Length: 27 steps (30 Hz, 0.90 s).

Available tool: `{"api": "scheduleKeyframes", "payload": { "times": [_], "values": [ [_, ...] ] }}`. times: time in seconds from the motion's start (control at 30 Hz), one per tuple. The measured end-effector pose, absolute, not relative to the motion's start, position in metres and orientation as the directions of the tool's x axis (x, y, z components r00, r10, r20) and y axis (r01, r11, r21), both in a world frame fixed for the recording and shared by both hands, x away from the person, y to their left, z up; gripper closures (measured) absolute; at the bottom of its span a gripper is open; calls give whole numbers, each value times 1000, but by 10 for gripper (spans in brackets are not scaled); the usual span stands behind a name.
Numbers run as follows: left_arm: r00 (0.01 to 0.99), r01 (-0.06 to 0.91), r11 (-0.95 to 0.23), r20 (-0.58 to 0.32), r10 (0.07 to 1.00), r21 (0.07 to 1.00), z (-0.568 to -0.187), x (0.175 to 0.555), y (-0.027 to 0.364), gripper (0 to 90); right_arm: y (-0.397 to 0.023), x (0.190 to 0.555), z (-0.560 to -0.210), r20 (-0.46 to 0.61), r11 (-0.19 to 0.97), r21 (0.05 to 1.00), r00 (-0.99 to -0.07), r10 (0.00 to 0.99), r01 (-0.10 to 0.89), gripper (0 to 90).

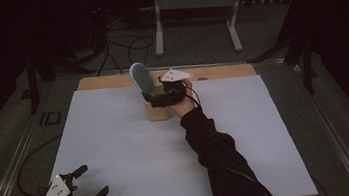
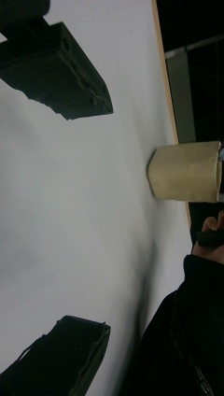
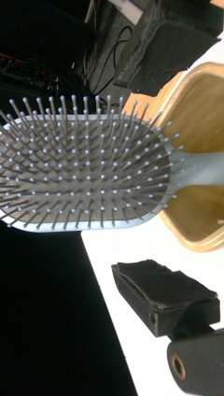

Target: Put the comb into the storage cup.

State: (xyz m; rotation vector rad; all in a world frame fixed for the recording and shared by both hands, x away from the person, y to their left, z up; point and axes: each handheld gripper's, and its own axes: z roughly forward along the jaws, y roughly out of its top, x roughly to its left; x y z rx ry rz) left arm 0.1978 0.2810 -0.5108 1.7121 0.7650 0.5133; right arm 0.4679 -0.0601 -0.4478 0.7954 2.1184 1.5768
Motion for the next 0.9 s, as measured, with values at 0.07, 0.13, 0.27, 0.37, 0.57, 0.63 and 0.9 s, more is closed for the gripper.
{"api": "scheduleKeyframes", "payload": {
  "times": [0.07, 0.13, 0.27, 0.37, 0.57, 0.63, 0.9],
  "values": [
    [694, 227, -153, -49, 719, 962, -511, 198, 281, 0, -62, 468, -448, 34, 210, 953, -769, 638, 217, 95],
    [693, 227, -155, -48, 719, 961, -511, 198, 281, 0, -63, 468, -448, 39, 210, 952, -768, 639, 223, 95],
    [693, 228, -156, -47, 719, 961, -511, 198, 281, 0, -63, 467, -447, 38, 221, 948, -772, 634, 228, 95],
    [693, 228, -159, -45, 719, 961, -511, 198, 281, 0, -64, 466, -448, 41, 223, 946, -771, 635, 234, 95],
    [691, 230, -162, -44, 721, 960, -511, 198, 281, 0, -63, 463, -449, 51, 234, 938, -771, 635, 255, 94],
    [690, 230, -157, -47, 722, 960, -511, 198, 281, 0, -63, 461, -449, 51, 237, 937, -770, 636, 258, 94],
    [689, 230, -157, -47, 723, 961, -511, 198, 281, 0, -65, 457, -442, 42, 251, 934, -776, 629, 254, 95]
  ]
}}
